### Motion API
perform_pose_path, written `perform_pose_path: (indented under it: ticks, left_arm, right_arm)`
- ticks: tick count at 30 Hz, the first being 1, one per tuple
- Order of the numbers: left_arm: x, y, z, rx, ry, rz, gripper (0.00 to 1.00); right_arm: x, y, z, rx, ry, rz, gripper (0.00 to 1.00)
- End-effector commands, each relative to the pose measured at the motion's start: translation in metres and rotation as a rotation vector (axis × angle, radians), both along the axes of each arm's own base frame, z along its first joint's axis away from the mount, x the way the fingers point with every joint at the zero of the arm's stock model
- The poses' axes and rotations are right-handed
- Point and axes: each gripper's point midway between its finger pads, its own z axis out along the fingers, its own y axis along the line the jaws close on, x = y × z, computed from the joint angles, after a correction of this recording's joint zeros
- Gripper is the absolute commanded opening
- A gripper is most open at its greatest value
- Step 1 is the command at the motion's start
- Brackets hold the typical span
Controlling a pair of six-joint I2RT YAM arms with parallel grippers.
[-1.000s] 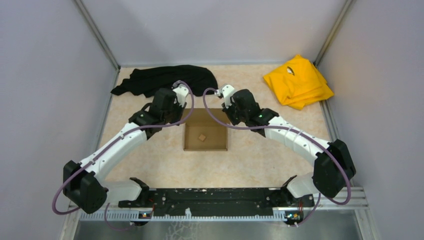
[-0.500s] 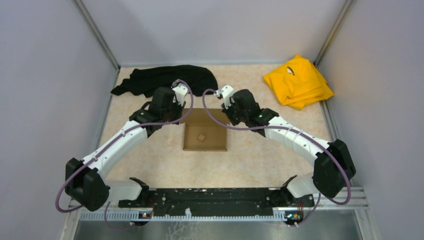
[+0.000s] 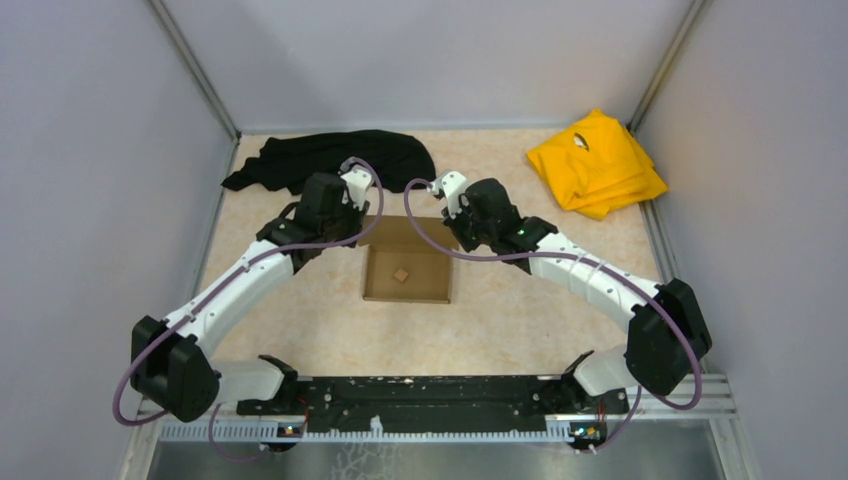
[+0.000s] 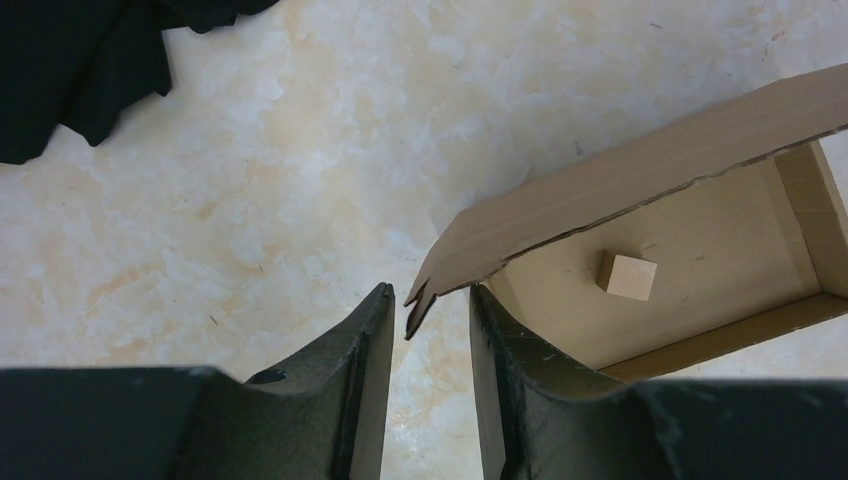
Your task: Fold the paper box
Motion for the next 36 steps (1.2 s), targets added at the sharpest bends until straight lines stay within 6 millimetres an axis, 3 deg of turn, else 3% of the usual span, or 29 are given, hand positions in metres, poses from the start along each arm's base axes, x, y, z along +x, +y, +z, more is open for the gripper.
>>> perform_pose_path:
  ticks: [1, 9, 15, 31, 36]
  left_arm:
    - [0.006, 0.005, 0.006, -0.004, -0.027, 0.010, 0.41]
    - [0.007, 0.005, 0.007, -0.011, -0.020, 0.002, 0.41]
    - [0.006, 0.000, 0.002, -0.027, -0.002, -0.018, 0.34]
    - [0.007, -0.001, -0.004, -0.026, 0.018, -0.023, 0.32]
    - [0.007, -0.003, -0.006, -0.033, 0.026, -0.032, 0.26]
  right_arm:
    - [-0.002, 0.010, 0.022, 0.048, -0.057, 0.044, 0.00]
    - [-0.004, 0.011, 0.020, 0.046, -0.059, 0.061, 0.00]
    - [-0.004, 0.011, 0.017, 0.044, -0.054, 0.063, 0.00]
    - [-0.005, 0.011, 0.018, 0.044, -0.056, 0.068, 0.00]
    - [-0.005, 0.012, 0.018, 0.043, -0.056, 0.070, 0.00]
